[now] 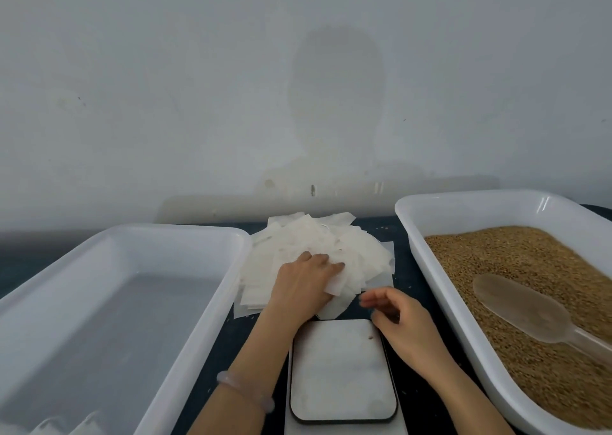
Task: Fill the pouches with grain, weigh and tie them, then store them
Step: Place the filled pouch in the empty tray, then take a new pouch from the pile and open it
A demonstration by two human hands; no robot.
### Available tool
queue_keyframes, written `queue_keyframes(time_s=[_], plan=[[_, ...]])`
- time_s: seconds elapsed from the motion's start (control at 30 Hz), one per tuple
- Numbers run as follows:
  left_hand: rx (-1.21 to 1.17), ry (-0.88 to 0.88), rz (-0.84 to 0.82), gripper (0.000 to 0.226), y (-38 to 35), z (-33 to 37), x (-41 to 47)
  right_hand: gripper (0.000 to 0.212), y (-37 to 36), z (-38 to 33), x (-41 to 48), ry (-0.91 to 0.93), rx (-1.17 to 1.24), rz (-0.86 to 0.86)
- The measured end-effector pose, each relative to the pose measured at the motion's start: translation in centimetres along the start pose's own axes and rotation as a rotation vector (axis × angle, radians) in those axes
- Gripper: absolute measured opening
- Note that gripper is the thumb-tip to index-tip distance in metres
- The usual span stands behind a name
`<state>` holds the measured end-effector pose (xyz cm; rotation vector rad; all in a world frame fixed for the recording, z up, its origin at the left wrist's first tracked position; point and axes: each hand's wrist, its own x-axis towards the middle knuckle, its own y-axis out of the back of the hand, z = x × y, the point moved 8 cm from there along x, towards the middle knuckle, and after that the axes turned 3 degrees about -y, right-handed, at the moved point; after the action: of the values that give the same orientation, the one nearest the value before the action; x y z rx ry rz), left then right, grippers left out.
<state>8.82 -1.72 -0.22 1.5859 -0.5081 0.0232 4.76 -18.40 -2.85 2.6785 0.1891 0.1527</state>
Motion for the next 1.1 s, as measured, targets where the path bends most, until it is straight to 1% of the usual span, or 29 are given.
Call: queue_keyframes(time_s=[0.1,0.2,0.27,0.37,0.4,0.47,0.5,0.53,0.57,0.63,0.7,0.73,0.83,0.93,0.97,1.03,1.1], plan=[[0.038,-0.034,-0.015,0.039,0.0,-0.6,0.9,0.035,0.0,0.0,0.0,-0.007,0.003,-0.008],[-0.011,-0.033,-0.002,0.04,0.0,-1.0,1.1,0.034,0.2,0.0,0.0,-0.009,0.007,-0.004],[-0.094,0.004,0.065,0.037,0.3,-1.4,0.6,0.033,0.2,0.0,0.0,-0.014,0.019,-0.002],[-0.361,0.163,0.295,0.036,1.6,-2.8,-0.5,0.031,0.3,-0.2,0.1,-0.021,0.054,-0.014],[-0.471,0.218,0.346,0.039,1.9,-3.3,-0.9,0.029,0.3,-0.3,0.2,-0.026,0.082,-0.023],[-0.805,0.288,0.405,0.055,2.4,-3.2,-2.1,0.025,0.1,-0.7,0.0,-0.058,0.191,-0.049],[-0.964,0.277,0.403,0.058,2.6,-2.7,-2.7,0.023,0.0,-1.1,-0.1,-0.088,0.269,-0.071],[-1.074,0.221,0.407,0.055,3.0,-1.9,-3.3,0.025,-0.3,-1.5,-0.3,-0.123,0.349,-0.097],[-1.122,0.138,0.414,0.048,3.7,-0.9,-3.9,0.031,-0.5,-1.9,-0.6,-0.159,0.42,-0.124],[-1.149,-0.011,0.415,0.033,4.8,0.8,-5.1,0.044,-0.7,-2.5,-0.8,-0.228,0.512,-0.154],[-1.133,-0.088,0.377,0.031,5.2,1.9,-5.7,0.05,-0.6,-2.7,-1.0,-0.294,0.566,-0.144],[-1.104,-0.11,0.359,0.035,5.3,2.1,-5.8,0.047,-0.5,-2.7,-1.2,-0.312,0.576,-0.131],[-0.963,-0.131,0.339,0.054,5.5,2.2,-6.1,0.025,0.0,-2.7,-1.5,-0.293,0.565,-0.061],[-0.892,0.019,0.331,0.086,5.5,1.2,-6.1,0.035,1.1,-3.2,-1.6,-0.208,0.52,0.032],[-0.897,0.056,0.329,0.09,5.7,1.1,-6.3,0.035,1.6,-3.6,-1.7,-0.184,0.505,0.072],[-0.889,0.046,0.3,0.087,6.4,1.6,-6.5,0.036,2.3,-4.2,-1.8,-0.13,0.46,0.12],[-0.806,-0.02,0.242,0.088,6.9,3.1,-6.6,0.04,2.4,-4.7,-2.0,-0.088,0.424,0.125]])
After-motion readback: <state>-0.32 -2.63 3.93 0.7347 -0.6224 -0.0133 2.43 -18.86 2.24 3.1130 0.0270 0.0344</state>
